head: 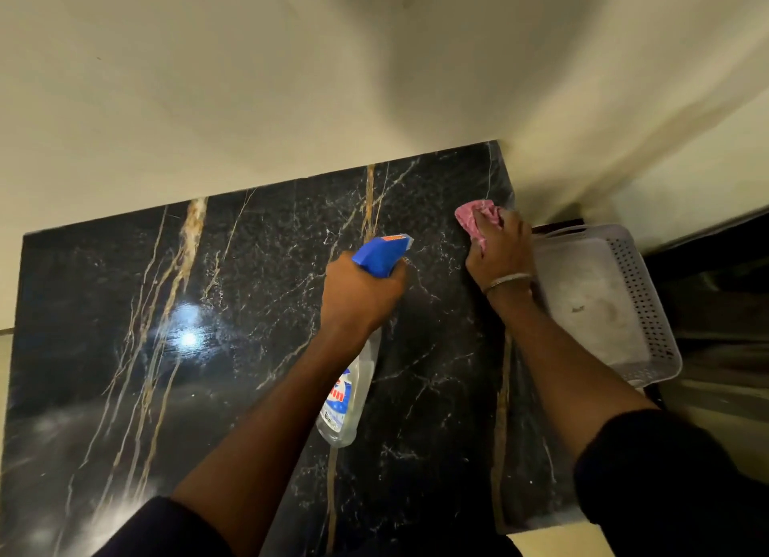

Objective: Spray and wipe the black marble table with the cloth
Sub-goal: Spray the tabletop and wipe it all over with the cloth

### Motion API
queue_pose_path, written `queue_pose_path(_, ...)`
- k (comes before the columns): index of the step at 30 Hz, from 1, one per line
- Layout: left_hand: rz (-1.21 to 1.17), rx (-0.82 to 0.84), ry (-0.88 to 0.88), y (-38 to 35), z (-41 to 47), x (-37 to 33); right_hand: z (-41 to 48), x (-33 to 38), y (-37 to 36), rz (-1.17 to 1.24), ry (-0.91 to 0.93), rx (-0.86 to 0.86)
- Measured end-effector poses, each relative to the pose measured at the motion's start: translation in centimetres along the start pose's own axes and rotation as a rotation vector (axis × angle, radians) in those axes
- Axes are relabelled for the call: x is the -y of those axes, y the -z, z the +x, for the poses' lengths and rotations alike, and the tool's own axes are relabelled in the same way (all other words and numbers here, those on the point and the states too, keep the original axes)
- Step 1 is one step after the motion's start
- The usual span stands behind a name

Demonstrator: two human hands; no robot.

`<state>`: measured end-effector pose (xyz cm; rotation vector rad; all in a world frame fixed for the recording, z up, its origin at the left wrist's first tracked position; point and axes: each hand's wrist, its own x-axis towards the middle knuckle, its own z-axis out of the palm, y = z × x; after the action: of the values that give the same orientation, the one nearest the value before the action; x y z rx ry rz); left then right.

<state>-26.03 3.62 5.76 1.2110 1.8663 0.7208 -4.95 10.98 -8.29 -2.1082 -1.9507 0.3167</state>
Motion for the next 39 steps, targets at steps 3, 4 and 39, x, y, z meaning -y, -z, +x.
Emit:
queue_pose_path(3,0.009,-0.002,0.018,-0.6,1.8,-0.1,3.8,0.6,0.1,-0.065,0.026,0.007)
queue_pose_path(4,0.001,-0.002,0.024,-0.8,2.4,-0.1,5.3,0.8,0.3,-0.093,0.036,0.023)
queue_pose_path(39,-0.016,0.003,0.015,-2.2,0.4,-0.6,-0.1,-4.7,1.5,-0.007,-0.364,-0.085)
